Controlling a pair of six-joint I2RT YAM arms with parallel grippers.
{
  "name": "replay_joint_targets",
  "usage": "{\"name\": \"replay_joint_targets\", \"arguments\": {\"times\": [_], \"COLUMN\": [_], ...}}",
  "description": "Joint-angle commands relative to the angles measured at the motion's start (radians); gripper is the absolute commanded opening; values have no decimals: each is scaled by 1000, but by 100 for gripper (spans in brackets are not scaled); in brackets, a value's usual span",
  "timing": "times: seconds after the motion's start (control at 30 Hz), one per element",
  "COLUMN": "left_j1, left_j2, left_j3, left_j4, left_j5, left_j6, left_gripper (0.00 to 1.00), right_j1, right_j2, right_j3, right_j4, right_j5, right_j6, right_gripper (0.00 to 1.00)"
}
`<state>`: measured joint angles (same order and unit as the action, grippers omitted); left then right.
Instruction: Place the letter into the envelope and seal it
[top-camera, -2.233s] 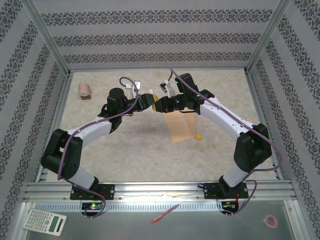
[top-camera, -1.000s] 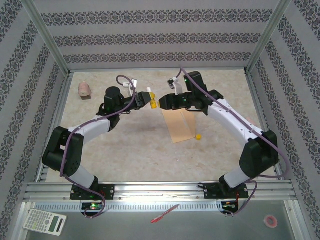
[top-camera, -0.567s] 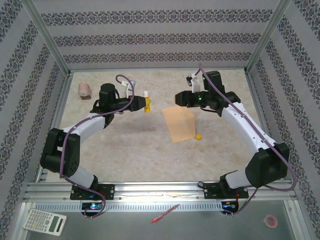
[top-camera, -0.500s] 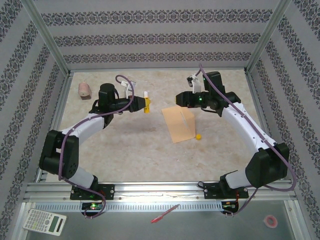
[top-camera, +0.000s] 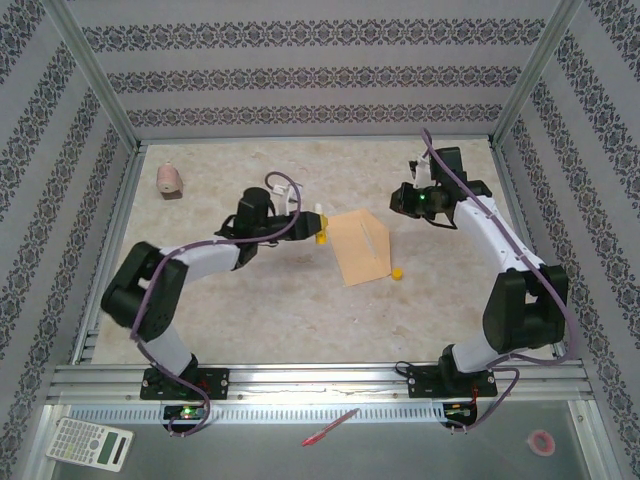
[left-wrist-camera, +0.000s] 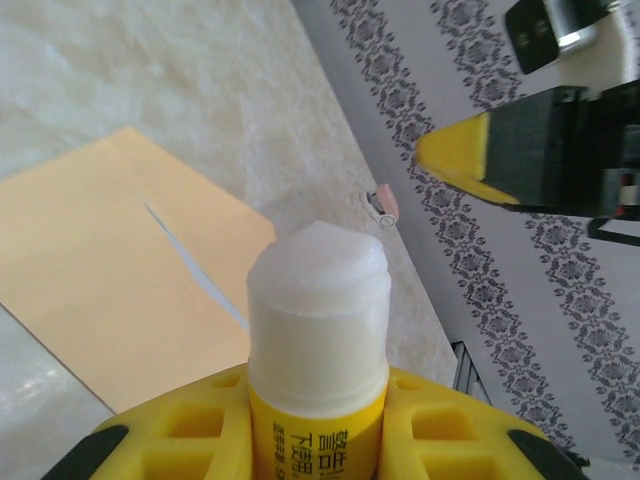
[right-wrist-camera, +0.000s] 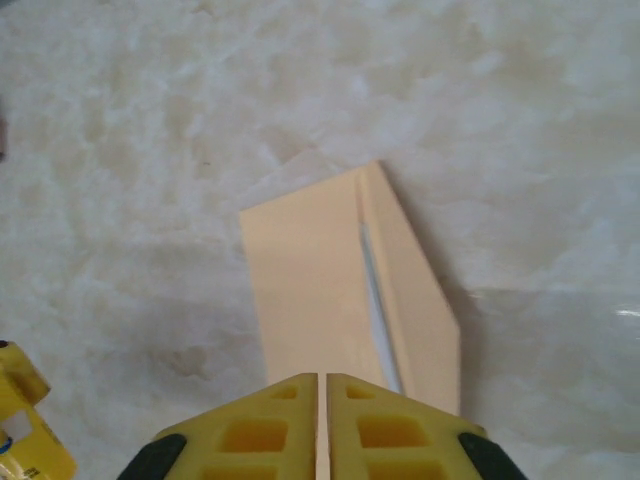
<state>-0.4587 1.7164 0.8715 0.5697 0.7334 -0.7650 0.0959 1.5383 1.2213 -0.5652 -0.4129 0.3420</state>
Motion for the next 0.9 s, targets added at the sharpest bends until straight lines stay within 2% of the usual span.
{"name": "replay_joint_targets", "arguments": {"times": [0.0, 0.1, 0.2, 0.6, 0.87], "left_j1": [-22, -39, -53, -83, -93], "left_j2": [82, 153, 199, 267, 296], "left_j3": [41, 57, 84, 125, 140], "left_j4": [204, 279, 274, 185, 138], "left_j5": [-66, -86, -99, -136, -141], "left_j6": [-155, -217, -229, -173, -133], "left_gripper": [3, 3, 2, 2, 2], "right_j1": [-20, -37, -47, -51, -50], "right_j2": [37, 71, 120, 277, 303], "right_j3": [-28, -48, -61, -46, -59], "right_j4": [-17, 2, 16, 37, 66], "right_j5": [62, 80, 87, 110, 57], "right_j6": [-34, -47, -52, -71, -67], "right_gripper": [3, 0, 0, 0, 0]}}
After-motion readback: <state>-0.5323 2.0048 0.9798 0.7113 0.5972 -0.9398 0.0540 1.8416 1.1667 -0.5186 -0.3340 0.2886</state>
